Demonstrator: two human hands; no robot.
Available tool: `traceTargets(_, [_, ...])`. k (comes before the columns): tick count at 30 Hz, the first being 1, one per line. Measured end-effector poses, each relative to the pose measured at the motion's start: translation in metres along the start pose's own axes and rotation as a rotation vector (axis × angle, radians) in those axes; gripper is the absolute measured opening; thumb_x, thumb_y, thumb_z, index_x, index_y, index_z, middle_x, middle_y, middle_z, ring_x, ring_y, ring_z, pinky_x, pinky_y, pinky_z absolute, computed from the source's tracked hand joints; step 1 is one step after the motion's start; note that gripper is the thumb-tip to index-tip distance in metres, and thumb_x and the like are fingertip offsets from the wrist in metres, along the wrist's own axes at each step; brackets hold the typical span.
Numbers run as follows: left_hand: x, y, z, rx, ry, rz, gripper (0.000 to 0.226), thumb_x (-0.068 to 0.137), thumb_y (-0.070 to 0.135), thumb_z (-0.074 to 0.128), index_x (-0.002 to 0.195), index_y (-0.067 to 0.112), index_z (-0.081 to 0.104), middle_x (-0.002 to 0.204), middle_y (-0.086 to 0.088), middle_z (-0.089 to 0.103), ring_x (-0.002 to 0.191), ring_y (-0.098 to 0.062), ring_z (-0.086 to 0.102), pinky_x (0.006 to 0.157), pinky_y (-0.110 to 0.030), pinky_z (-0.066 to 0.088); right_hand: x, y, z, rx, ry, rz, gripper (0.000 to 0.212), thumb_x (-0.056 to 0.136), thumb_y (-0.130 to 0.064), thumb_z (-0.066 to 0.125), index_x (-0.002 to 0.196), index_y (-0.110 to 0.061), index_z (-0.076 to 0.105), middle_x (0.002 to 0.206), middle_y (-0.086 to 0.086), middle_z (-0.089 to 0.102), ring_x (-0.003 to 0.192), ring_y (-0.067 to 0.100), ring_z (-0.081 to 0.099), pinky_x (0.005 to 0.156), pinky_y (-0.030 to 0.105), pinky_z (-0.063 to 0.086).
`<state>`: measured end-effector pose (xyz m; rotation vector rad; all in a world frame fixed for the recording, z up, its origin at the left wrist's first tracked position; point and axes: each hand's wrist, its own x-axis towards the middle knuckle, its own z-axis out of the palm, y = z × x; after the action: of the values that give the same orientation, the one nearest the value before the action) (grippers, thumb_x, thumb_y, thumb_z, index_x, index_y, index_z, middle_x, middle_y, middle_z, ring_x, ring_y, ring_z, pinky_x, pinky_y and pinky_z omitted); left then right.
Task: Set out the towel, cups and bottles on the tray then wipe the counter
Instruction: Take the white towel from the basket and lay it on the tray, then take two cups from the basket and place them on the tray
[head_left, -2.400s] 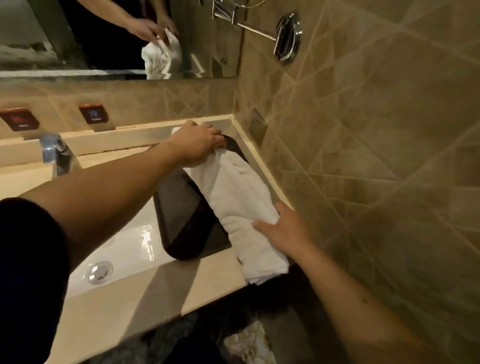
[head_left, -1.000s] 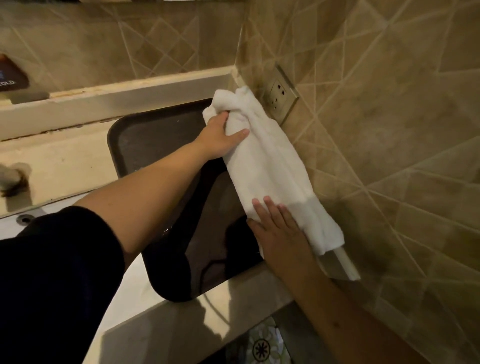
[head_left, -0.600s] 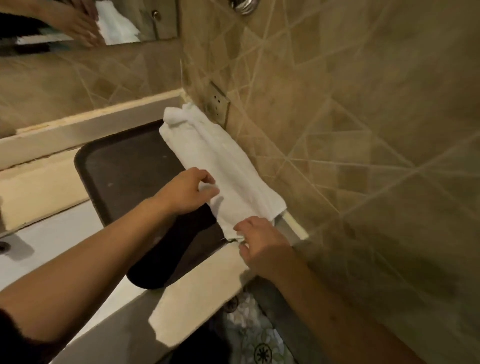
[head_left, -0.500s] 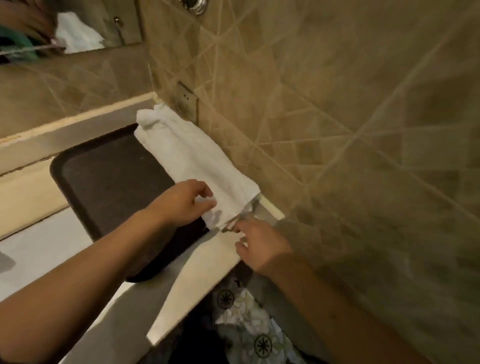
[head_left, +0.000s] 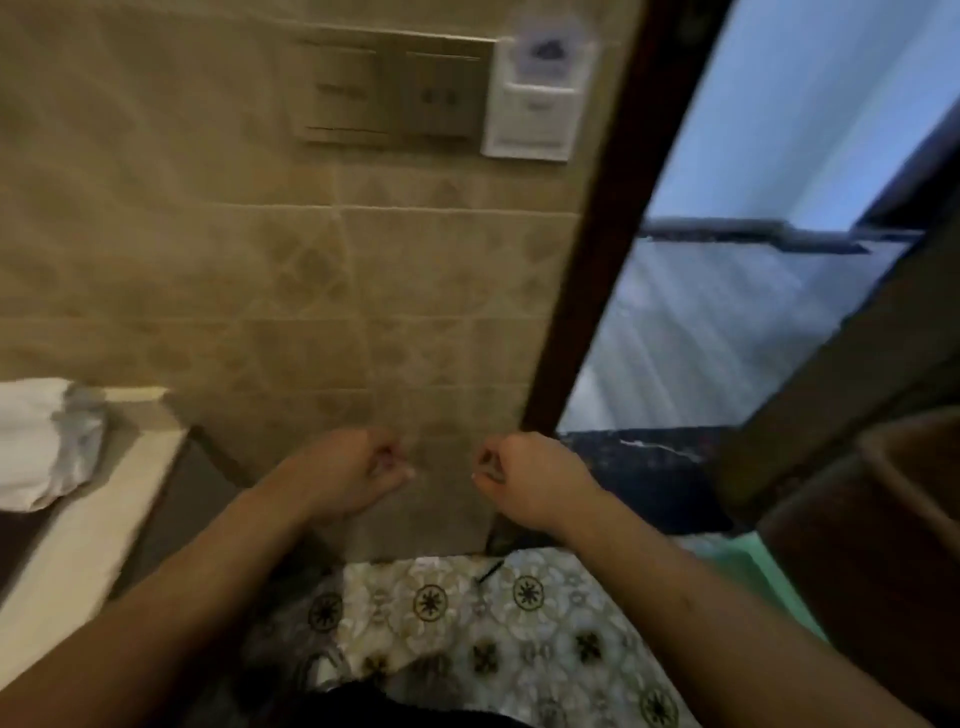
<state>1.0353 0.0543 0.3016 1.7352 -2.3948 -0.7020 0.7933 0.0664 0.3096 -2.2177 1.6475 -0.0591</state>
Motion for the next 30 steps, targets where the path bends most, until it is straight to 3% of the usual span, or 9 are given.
traceTargets(5, [0.042,0.15,0.05,0.051,-0.141,0.335,0.018,0.09,0.046,0.066,0.1,0.031,0.068,0.085,0.014,0.065,0.08,-0.01,0.065,0.074,-0.031,0.053,-0.125,0.115,-0.026,0.117,0.129,0.339,0.016,0.091,-0.044,0.06,0.093,-0.028,0.063,0.089,-0.005,0.067,0.079,0.016,0.062,0.07,0.037,0.054])
traceTargets(8, [0.067,0.256,0.086,0.165,-0.258,0.501,0.02,0.09,0.05,0.065,0.101,0.034,0.066,0.089,0.014,0.066,0.082,-0.007,0.063,0.076,-0.032,0.055,-0.208,0.183,-0.031,0.145,0.22,0.564,0.014,0.09,-0.045,0.06,0.09,-0.032,0.057,0.09,-0.006,0.065,0.074,0.014,0.057,0.063,0.031,0.045])
traceTargets(10, [0.075,0.279,0.09,0.165,-0.273,0.52,0.021,0.088,0.054,0.064,0.1,0.036,0.064,0.091,0.014,0.066,0.084,-0.007,0.063,0.08,-0.033,0.055,-0.225,0.196,-0.033,0.156,0.236,0.597,0.013,0.09,-0.045,0.06,0.091,-0.032,0.058,0.089,-0.006,0.064,0.074,0.012,0.058,0.061,0.03,0.044])
traceTargets(14, [0.102,0.359,0.123,0.185,-0.335,0.668,0.023,0.087,0.054,0.065,0.1,0.036,0.065,0.09,0.017,0.066,0.084,-0.004,0.064,0.081,-0.032,0.056,-0.283,0.241,-0.042,0.2,0.284,0.784,0.017,0.089,-0.045,0.062,0.095,-0.029,0.064,0.09,-0.005,0.066,0.082,0.017,0.062,0.07,0.033,0.051])
traceTargets(21, [0.172,0.497,0.184,0.213,-0.43,0.959,0.014,0.089,0.048,0.067,0.092,0.034,0.065,0.077,0.016,0.061,0.072,0.001,0.058,0.07,-0.03,0.05,-0.349,0.335,-0.053,0.217,0.324,1.024,0.017,0.089,-0.047,0.062,0.091,-0.03,0.064,0.086,-0.007,0.066,0.081,0.016,0.063,0.071,0.038,0.056])
traceTargets(25, [0.231,0.569,0.224,0.195,-0.457,1.048,0.017,0.089,0.049,0.065,0.096,0.033,0.067,0.088,0.01,0.068,0.083,-0.009,0.064,0.076,-0.034,0.054,-0.368,0.401,-0.06,0.214,0.318,1.13,0.016,0.089,-0.047,0.061,0.088,-0.032,0.062,0.084,-0.01,0.064,0.077,0.011,0.06,0.064,0.034,0.053])
traceTargets(30, [0.306,0.638,0.275,0.132,-0.552,1.023,0.011,0.089,0.048,0.064,0.091,0.037,0.065,0.082,0.015,0.066,0.08,-0.004,0.061,0.072,-0.032,0.052,-0.362,0.488,-0.077,0.265,0.273,1.22,0.017,0.09,-0.042,0.061,0.08,-0.029,0.061,0.077,-0.01,0.065,0.072,0.011,0.062,0.063,0.035,0.055])
